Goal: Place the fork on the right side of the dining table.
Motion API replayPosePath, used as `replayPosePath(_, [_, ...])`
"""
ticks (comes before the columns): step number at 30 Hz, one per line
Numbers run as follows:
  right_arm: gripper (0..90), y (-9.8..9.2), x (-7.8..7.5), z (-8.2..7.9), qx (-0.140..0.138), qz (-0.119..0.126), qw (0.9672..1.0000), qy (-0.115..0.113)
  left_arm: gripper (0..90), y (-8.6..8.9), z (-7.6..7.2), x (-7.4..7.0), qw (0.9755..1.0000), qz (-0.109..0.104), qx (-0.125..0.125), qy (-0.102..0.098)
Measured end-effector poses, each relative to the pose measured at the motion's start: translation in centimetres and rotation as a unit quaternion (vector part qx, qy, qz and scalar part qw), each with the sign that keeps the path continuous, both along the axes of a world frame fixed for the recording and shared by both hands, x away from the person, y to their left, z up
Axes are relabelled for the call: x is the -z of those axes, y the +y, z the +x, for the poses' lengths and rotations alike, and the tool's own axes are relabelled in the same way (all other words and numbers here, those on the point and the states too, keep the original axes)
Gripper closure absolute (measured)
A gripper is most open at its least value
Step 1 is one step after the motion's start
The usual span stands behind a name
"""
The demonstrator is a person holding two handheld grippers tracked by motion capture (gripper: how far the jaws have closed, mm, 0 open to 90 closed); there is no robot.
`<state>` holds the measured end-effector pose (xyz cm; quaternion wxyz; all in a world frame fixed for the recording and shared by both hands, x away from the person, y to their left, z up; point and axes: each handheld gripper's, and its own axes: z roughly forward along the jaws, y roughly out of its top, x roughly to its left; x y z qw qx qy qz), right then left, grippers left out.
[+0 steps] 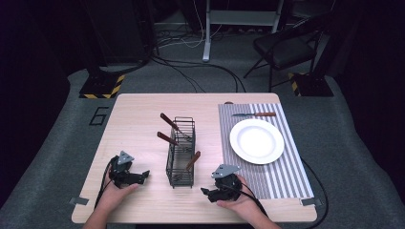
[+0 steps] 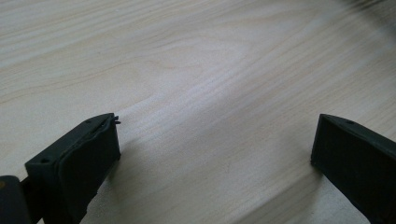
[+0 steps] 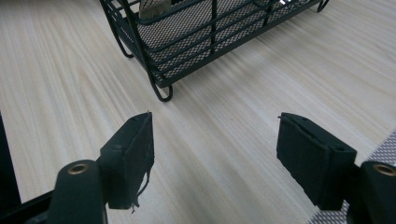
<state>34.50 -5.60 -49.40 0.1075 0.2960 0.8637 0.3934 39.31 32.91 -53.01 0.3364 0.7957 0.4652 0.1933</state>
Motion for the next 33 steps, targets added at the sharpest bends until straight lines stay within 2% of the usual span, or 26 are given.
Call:
replayPosePath(1, [27.1, -0.2, -0.3, 0.1, 0.0, 0.002, 1.0, -0.005, 0.9, 0.0, 0.0, 0.0, 1.0, 0.0, 0.0, 0.0])
replayPosePath(10, [27.9, -1.0, -1.5, 0.3, 0.008, 0.012, 0.9999, 0.001, 0.9, 0.0, 0.0, 0.0, 1.0, 0.001, 0.0, 0.0])
replayPosePath(19, [28.4, -1.5, -2.6, 0.5, 0.009, 0.016, 0.9998, -0.003, 0.9, 0.0, 0.0, 0.0, 1.0, 0.0, 0.0, 0.0])
replayPosePath(28, [32.0, -1.9, -4.1, 1.0, 0.018, 0.028, 0.9994, -0.004, 0.9, 0.0, 0.0, 0.0, 1.0, 0.0, 0.0, 0.0])
replayPosePath(33, [35.1, -2.1, -5.6, 1.2, 0.018, 0.038, 0.9991, -0.004, 0.9, 0.0, 0.0, 0.0, 1.0, 0.0, 0.0, 0.0])
